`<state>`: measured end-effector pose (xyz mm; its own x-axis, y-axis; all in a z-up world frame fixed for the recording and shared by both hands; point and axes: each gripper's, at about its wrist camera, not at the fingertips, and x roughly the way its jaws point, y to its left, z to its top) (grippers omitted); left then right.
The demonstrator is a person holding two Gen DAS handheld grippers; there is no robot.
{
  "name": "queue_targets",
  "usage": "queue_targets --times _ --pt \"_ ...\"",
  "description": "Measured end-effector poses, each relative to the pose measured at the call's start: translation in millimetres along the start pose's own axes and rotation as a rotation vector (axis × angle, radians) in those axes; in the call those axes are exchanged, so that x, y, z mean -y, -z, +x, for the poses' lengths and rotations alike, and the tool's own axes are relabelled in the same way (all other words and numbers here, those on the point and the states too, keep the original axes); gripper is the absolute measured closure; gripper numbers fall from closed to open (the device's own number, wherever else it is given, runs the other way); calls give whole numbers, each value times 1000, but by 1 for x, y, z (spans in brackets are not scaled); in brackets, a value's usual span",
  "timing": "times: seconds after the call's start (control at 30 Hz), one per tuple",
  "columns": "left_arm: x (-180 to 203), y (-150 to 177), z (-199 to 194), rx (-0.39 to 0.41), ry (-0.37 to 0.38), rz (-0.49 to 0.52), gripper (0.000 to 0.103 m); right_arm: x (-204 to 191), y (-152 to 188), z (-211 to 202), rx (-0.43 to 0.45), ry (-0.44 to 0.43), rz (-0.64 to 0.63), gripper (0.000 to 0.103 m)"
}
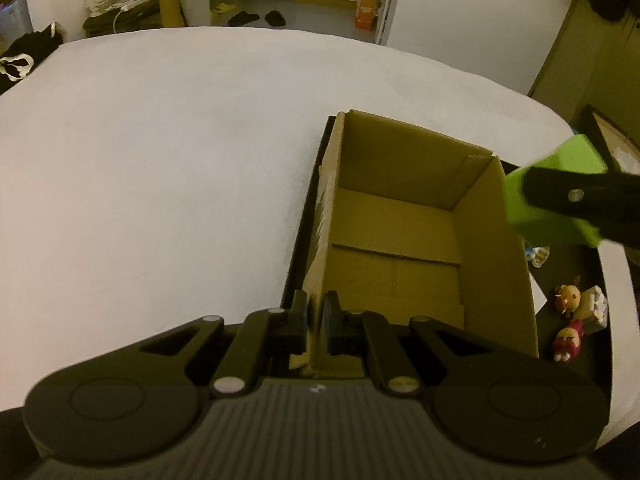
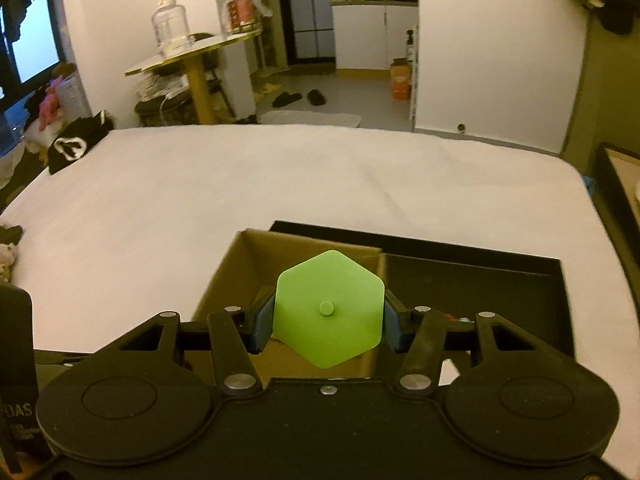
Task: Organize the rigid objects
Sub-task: 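Carry the green block over the cardboard box and release it inside, then move the right tool back over the tray toward the pink plush figure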
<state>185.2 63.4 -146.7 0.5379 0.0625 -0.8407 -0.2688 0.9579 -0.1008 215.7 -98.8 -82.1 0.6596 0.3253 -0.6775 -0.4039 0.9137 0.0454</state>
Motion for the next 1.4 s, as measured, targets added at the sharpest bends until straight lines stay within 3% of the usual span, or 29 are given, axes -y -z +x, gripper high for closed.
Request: queue_targets --times 0.5,0.63,0.77,1.4 --pt "-8 -1 4 -13 23 -43 95 -16 -17 32 -76 -71 25 50" --pt "-11 -2 5 -21 25 -62 95 -19 -19 40 -100 -82 48 39" --pt "-11 -1 5 -32 29 -71 95 -11 -16 39 -119 -82 85 37" --pt "3 1 1 -43 -28 -4 90 49 16 -5 -112 20 203 37"
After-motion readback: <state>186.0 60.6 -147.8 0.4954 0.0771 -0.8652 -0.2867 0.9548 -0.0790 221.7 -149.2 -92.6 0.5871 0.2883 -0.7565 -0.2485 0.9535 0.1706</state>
